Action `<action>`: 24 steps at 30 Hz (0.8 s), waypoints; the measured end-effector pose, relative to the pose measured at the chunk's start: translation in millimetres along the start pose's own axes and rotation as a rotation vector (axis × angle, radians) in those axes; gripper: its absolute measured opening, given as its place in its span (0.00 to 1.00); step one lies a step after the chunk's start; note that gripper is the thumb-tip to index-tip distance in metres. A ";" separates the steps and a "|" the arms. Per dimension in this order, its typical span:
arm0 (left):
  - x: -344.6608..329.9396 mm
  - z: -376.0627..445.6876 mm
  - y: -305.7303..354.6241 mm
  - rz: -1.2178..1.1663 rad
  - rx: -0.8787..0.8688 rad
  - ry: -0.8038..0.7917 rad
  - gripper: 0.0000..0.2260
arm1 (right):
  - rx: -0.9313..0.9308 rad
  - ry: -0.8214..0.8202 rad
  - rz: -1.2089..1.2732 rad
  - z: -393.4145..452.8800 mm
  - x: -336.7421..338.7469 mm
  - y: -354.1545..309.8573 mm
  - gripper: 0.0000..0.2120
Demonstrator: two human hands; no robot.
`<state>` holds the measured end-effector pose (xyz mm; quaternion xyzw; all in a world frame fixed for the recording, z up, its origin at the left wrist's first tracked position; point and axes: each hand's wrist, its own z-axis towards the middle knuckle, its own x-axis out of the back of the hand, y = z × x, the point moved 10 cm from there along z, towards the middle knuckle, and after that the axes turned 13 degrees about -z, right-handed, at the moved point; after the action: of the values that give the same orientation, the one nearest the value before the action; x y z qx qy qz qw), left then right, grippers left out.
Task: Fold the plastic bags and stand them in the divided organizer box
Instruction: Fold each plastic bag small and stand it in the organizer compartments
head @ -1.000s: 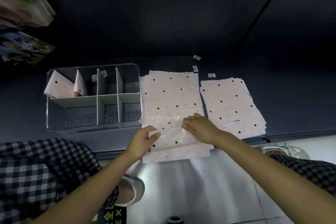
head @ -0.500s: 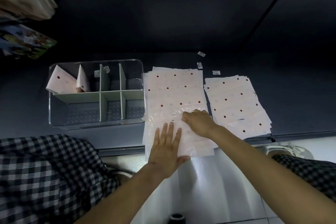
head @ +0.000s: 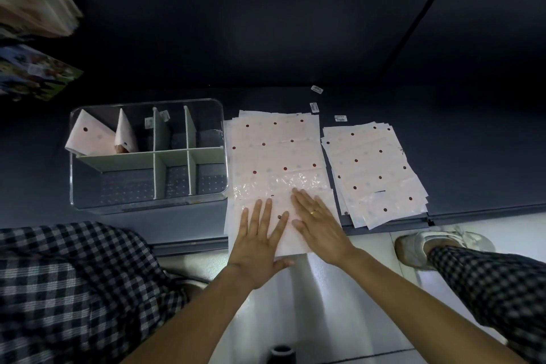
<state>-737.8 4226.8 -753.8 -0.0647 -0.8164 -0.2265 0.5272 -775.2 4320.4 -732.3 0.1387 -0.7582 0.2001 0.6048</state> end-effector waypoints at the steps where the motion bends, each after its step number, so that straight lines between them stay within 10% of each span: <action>1: 0.2 -0.8 -0.8 0.001 -0.004 0.001 0.40 | -0.030 -0.019 0.007 -2.3 -0.4 9.2 0.27; 16: 20.8 1.4 -6.8 -0.115 0.140 0.041 0.33 | 0.129 -0.180 -0.369 -11.0 29.0 35.6 0.26; 24: 78.4 14.6 -6.7 -0.215 0.255 0.194 0.13 | -0.082 0.275 0.308 12.0 121.9 27.7 0.12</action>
<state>-786.5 4216.8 -691.0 0.1122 -0.7861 -0.1813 0.5802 -826.0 4343.1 -619.8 -0.0322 -0.6882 0.2762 0.6701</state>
